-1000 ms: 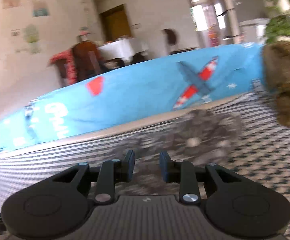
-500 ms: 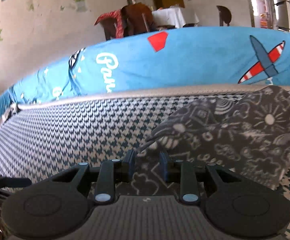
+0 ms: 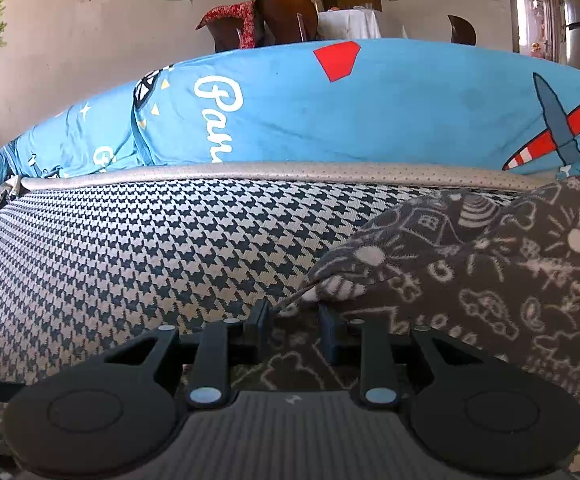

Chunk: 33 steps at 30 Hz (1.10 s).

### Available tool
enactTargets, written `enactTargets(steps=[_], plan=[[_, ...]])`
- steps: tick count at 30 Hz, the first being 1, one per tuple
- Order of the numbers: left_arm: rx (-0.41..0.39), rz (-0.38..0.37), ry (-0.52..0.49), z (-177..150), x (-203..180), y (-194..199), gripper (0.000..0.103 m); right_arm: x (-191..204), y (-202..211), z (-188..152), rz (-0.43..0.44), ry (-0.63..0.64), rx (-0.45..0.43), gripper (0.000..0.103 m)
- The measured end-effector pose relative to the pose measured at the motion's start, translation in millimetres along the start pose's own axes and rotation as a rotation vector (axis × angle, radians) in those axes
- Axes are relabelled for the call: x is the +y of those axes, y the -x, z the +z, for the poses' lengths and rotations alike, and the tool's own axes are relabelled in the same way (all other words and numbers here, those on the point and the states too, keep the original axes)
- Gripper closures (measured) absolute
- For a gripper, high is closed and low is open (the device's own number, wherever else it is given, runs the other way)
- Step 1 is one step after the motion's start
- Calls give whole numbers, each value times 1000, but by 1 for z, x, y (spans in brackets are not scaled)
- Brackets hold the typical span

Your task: Fold clothes

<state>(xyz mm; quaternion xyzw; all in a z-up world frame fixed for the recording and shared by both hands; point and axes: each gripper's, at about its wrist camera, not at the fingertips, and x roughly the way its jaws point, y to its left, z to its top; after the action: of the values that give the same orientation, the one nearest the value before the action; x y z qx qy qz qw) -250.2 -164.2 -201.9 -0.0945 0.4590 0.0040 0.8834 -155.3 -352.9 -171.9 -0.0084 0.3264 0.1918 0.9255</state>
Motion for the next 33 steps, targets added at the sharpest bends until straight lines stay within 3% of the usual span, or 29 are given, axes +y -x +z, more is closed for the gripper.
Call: enactTargets(steps=[11,19,21,33], plan=[[-20,50,-3,6,2,-6,0,8,-16,-7,-37,67,-17,80],[-51,81,-43,6,5,-12,0,18,-10,-9,-46,116,-31,71],[-66,92,-47,6,6,-12,0,20,-5,-10,-43,118,-40,64],[-128,125,-36,-22,7,-3,0,14,64,-28,25,-61,-68,64]])
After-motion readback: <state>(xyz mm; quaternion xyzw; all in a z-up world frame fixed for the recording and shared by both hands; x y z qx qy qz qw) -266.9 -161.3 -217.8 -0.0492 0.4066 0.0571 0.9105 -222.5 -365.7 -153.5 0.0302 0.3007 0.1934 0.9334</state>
